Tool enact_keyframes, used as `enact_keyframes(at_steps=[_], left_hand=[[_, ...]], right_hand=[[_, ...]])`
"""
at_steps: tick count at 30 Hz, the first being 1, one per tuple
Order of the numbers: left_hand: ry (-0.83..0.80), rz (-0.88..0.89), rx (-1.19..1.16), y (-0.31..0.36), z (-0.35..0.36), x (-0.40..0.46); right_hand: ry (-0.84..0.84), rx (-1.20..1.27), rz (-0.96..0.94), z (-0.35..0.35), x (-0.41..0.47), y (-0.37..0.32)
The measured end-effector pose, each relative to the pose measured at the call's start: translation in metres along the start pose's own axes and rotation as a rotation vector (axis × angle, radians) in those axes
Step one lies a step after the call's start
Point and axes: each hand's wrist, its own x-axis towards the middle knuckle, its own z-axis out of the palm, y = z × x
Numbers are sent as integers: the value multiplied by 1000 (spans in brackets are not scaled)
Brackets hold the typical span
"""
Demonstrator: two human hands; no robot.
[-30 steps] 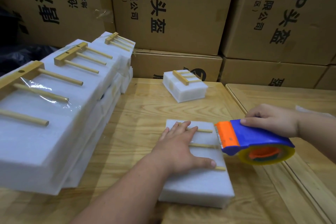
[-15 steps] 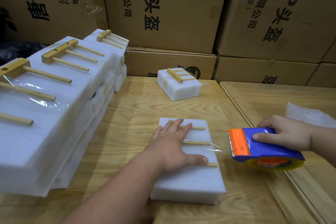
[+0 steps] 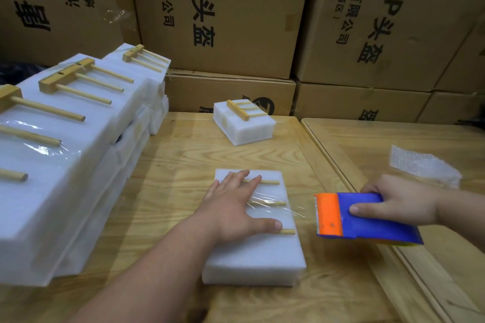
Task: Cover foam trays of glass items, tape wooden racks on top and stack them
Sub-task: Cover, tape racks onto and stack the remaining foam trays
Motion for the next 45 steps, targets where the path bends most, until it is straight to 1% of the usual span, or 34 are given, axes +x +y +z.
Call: enact_keyframes(at_steps=[4, 10, 14, 16, 19, 22, 28, 31, 36, 41, 45], left_hand=[[4, 12, 4, 0, 1, 0], [6, 24, -20, 0, 1, -2], [2, 16, -45, 0, 1, -3], [4, 12, -47, 0, 1, -2], [0, 5, -29, 1, 2, -1], [-1, 4, -29, 0, 2, 0], [5, 3, -19, -2, 4, 0], [16, 2, -11, -2, 4, 1], [28, -1, 4, -2, 5, 1], [36, 4, 11, -1, 5, 1], [33, 6, 5, -1, 5, 1]], right_hand=[[-27, -96, 88, -18, 15, -19], [-136, -170, 188, -40, 37, -43], [-177, -56, 192, -51, 33, -35], [-155, -36, 157, -53, 30, -24], [-121, 74, 105, -56, 26, -11], [-130, 108, 118, -61, 23, -17], [-165, -213, 245, -46, 35, -51], [-162, -328, 290, -42, 45, -74], [-210, -568, 323, -27, 63, -125], [-192, -769, 318, -12, 75, -174], [-139, -913, 321, 0, 78, -193]])
